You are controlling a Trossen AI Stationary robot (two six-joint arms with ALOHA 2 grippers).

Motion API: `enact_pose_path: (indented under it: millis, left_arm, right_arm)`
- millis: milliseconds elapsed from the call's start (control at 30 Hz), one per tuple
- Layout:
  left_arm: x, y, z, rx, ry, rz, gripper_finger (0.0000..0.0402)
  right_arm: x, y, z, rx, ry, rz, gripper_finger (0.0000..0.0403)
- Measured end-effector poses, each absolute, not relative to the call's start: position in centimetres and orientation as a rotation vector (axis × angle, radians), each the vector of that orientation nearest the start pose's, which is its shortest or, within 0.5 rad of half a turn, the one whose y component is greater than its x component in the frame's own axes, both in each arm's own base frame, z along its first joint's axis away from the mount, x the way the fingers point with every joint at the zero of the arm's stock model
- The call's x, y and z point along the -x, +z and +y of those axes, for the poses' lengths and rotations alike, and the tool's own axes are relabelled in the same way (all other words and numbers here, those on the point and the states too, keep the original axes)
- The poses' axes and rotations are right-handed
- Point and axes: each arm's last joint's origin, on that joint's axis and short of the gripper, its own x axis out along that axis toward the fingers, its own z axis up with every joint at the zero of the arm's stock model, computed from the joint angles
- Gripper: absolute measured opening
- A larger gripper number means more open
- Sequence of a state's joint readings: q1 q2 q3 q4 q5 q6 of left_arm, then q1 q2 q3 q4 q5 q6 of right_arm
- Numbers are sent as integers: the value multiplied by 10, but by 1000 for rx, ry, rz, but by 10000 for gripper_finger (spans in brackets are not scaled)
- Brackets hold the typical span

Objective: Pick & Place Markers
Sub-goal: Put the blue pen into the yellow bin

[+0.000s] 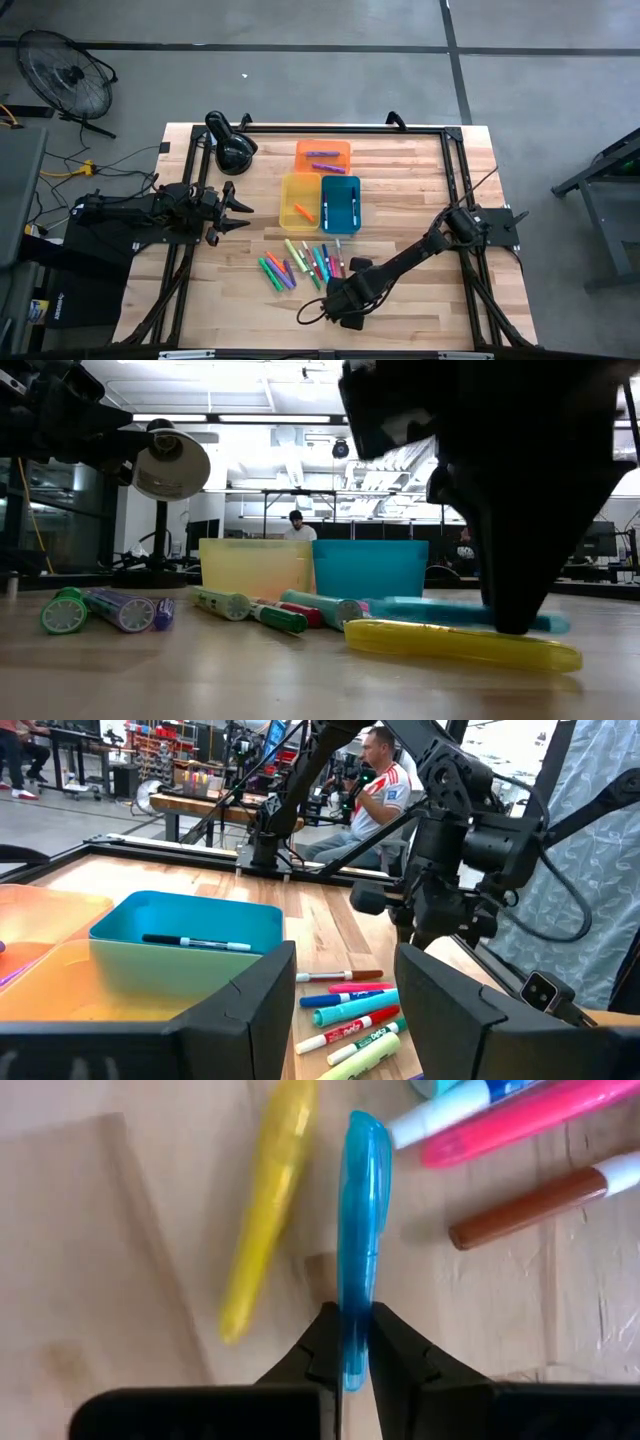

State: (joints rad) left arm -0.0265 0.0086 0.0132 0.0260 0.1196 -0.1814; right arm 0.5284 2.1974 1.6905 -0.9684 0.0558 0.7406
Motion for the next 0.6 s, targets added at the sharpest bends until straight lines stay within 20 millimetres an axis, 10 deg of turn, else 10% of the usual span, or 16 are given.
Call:
enact_pose_path:
  millis: [600]
  left_arm:
    - [-97,170,-6,180,-148,-17,170]
  right_arm:
    - [-376,190,214,-234,-105,1277,19]
